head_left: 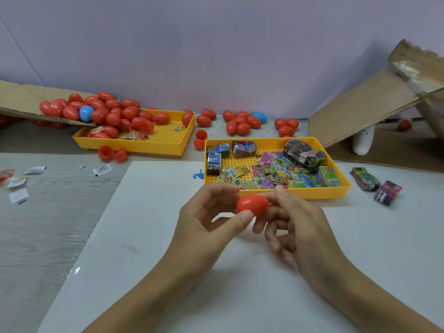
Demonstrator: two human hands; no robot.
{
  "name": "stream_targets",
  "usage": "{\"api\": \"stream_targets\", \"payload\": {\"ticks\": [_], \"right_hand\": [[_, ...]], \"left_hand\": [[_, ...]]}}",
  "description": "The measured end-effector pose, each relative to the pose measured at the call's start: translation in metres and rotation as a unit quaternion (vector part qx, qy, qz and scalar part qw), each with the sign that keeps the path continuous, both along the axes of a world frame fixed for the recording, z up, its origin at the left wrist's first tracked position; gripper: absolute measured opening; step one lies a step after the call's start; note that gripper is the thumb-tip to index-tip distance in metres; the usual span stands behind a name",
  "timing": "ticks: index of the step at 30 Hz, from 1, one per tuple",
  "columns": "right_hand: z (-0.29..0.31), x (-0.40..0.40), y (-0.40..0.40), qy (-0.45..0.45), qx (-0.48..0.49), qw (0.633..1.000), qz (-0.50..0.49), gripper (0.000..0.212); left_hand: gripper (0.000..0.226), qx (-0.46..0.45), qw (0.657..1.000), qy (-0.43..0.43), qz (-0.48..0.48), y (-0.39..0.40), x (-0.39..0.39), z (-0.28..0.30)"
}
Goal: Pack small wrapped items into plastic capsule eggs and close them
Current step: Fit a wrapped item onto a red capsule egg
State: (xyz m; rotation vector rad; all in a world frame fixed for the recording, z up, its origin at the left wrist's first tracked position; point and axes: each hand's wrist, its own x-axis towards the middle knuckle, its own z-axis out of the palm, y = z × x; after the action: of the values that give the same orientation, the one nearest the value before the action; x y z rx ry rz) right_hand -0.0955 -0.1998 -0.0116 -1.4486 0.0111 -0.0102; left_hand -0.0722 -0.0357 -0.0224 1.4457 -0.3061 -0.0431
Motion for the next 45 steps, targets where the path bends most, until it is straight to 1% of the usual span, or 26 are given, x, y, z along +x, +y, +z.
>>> {"api": "stream_targets", "payload": {"ticks": [1,3,6,8,10,12,13,16,18,22,26,27,28,29,30,31,32,33,34,35,37,39,41,42,44,45], "right_hand": [[0.001,-0.001,0.001,-0.006,-0.006,1.0,-0.006,0.038],[0.0,-0.002,0.001,-0.028,-0.017,0.999,-0.018,0.027],[-0.002,-0.002,0.002,-0.048,-0.012,0.999,-0.019,0.022],[-0.002,-0.003,0.002,-0.051,-0.017,0.998,-0.016,0.027],[-0.004,-0.004,0.002,-0.06,-0.04,0.997,-0.011,0.029],[-0.007,-0.004,0.001,-0.082,-0.071,0.994,-0.008,0.028],[-0.008,-0.004,0.001,-0.091,-0.08,0.993,-0.01,0.029],[-0.011,-0.003,0.0,-0.102,-0.086,0.991,-0.006,0.033],[-0.011,-0.003,0.001,-0.11,-0.086,0.99,0.003,0.034],[-0.01,-0.003,0.0,-0.126,-0.077,0.989,0.014,0.037],[-0.008,-0.002,-0.002,-0.153,-0.114,0.982,0.006,0.039],[-0.007,-0.001,-0.005,-0.174,-0.153,0.973,-0.015,0.037],[-0.006,0.002,-0.008,-0.21,-0.218,0.952,-0.053,0.033],[-0.004,0.005,-0.013,-0.251,-0.298,0.915,-0.102,0.027],[-0.002,0.008,-0.019,-0.285,-0.374,0.87,-0.149,0.022],[-0.001,0.012,-0.025,-0.299,-0.43,0.832,-0.182,0.023],[-0.001,0.015,-0.03,-0.29,-0.471,0.81,-0.197,0.029],[-0.001,0.018,-0.034,-0.265,-0.502,0.798,-0.202,0.039],[-0.003,0.019,-0.037,-0.233,-0.527,0.792,-0.203,0.047],[-0.006,0.021,-0.038,-0.201,-0.544,0.789,-0.202,0.05],[-0.012,0.022,-0.039,-0.168,-0.556,0.79,-0.195,0.041],[-0.014,0.024,-0.038,-0.169,-0.549,0.795,-0.192,0.026],[-0.012,0.027,-0.04,-0.186,-0.514,0.813,-0.198,0.012],[-0.01,0.027,-0.041,-0.196,-0.478,0.833,-0.2,0.005],[-0.005,0.026,-0.042,-0.2,-0.369,0.882,-0.214,0.013],[-0.001,0.024,-0.041,-0.19,-0.306,0.907,-0.217,0.013]], "left_hand": [[0.034,0.006,1.0,-0.017,-0.012,0.0,0.0,-0.001],[0.037,0.004,0.999,-0.032,-0.038,0.0,0.0,-0.002],[0.044,-0.014,0.999,-0.024,-0.045,0.0,0.002,-0.005],[0.041,-0.043,0.998,0.028,-0.035,0.001,0.004,-0.004],[0.033,-0.059,0.993,0.09,-0.039,0.002,0.005,-0.002],[0.024,-0.059,0.99,0.117,-0.046,0.003,0.007,0.0],[0.026,-0.063,0.989,0.125,-0.049,0.003,0.008,0.001],[0.043,-0.063,0.986,0.145,-0.052,0.001,0.009,0.004],[0.043,-0.058,0.987,0.143,-0.047,0.002,0.008,0.004],[0.025,-0.057,0.991,0.113,-0.032,0.002,0.006,0.0],[0.021,-0.07,0.993,0.089,-0.021,0.003,0.004,0.001],[0.02,-0.074,0.993,0.088,-0.013,0.003,0.004,0.0],[0.02,-0.081,0.992,0.092,-0.003,0.003,0.004,0.0],[0.021,-0.087,0.991,0.098,0.003,0.003,0.004,0.0],[0.023,-0.09,0.991,0.102,0.004,0.003,0.004,0.0],[0.027,-0.089,0.991,0.103,-0.001,0.003,0.004,0.0],[0.031,-0.088,0.991,0.101,-0.007,0.002,0.004,0.0],[0.034,-0.089,0.991,0.098,-0.012,0.002,0.003,0.001],[0.035,-0.091,0.991,0.094,-0.015,0.002,0.003,0.001],[0.035,-0.093,0.991,0.09,-0.017,0.002,0.003,0.001],[0.032,-0.093,0.992,0.082,-0.02,0.002,0.002,0.001],[0.032,-0.086,0.993,0.083,-0.019,0.002,0.002,0.001],[0.031,-0.079,0.993,0.085,-0.014,0.002,0.002,0.002],[0.03,-0.076,0.994,0.081,-0.013,0.002,0.002,0.002],[0.023,-0.078,0.994,0.073,-0.01,0.002,0.003,0.003],[0.018,-0.08,0.994,0.071,-0.01,0.002,0.004,0.003]]}}
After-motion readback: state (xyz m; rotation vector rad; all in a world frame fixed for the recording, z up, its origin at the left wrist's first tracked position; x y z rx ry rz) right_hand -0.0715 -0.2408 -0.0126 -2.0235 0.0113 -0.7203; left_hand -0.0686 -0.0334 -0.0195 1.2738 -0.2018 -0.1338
